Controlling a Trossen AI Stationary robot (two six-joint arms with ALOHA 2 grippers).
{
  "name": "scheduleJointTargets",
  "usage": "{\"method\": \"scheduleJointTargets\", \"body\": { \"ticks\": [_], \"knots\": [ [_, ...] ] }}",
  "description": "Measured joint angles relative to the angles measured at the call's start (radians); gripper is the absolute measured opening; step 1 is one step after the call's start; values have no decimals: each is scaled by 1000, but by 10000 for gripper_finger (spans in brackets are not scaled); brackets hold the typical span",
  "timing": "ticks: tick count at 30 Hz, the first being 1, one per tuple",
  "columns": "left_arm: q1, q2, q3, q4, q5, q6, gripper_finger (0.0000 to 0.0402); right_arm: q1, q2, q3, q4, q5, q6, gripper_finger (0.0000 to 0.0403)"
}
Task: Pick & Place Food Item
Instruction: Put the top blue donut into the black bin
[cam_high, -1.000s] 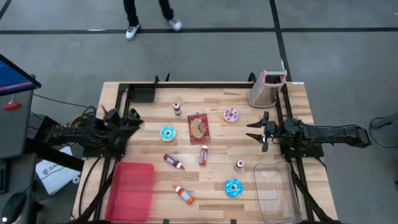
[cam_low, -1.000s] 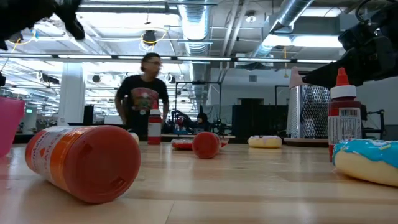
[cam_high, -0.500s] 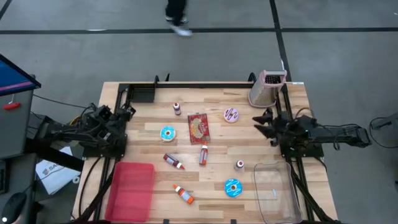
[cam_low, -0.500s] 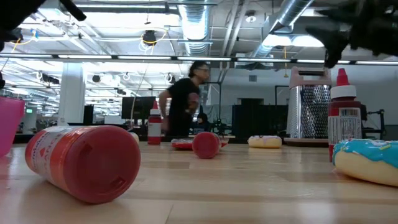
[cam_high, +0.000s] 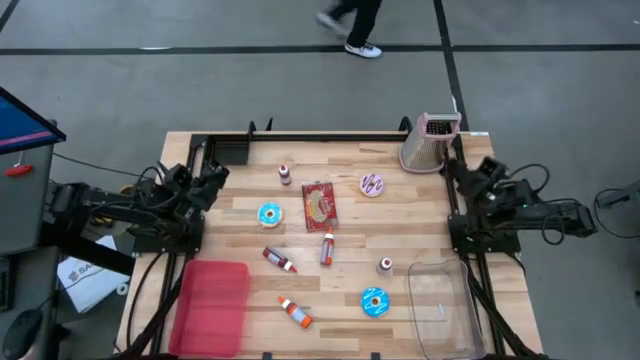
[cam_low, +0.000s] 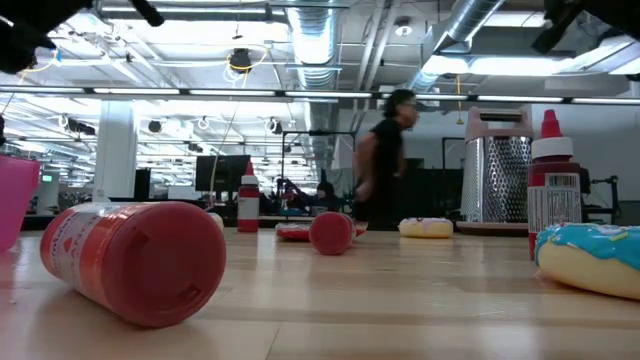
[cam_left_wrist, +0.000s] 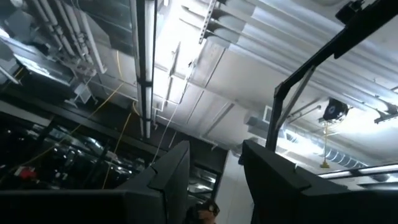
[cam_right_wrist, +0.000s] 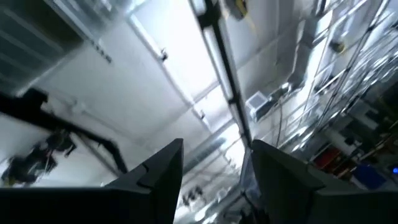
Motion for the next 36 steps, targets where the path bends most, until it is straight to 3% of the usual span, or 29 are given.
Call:
{"method": "scheduleJointTargets", "body": {
  "ticks": [7, 10, 13, 15, 17, 20, 24, 28, 32, 36],
  "knots": [
    [0, 15, 120, -11, 9, 7, 145, -2, 6, 68, -23, 58, -49, 182],
    [1, 11, 203, -166, -50, 106, 145, -2, 6, 107, -72, 73, -52, 181],
    [1, 12, 335, -563, -204, 222, 146, 0, 6, 193, -235, 92, -53, 181],
    [1, 17, 465, -959, -318, 246, 151, 0, 7, 282, -438, 92, -68, 182],
    [1, 45, 611, -1357, -406, 231, 162, 0, 23, 384, -667, 109, -96, 186],
    [1, 114, 782, -1784, -457, 152, 185, 0, 56, 532, -951, 144, -115, 192],
    [-12, 190, 933, -2136, -430, 82, 213, 0, 93, 704, -1204, 157, -115, 198],
    [-28, 229, 963, -2361, -341, -15, 228, 0, 117, 818, -1391, 159, -82, 200],
    [-78, 250, 939, -2472, -174, -130, 231, 0, 130, 867, -1513, 129, -29, 200],
    [-182, 269, 892, -2444, -58, -229, 228, 0, 140, 868, -1568, 127, -2, 201]
  ]
}}
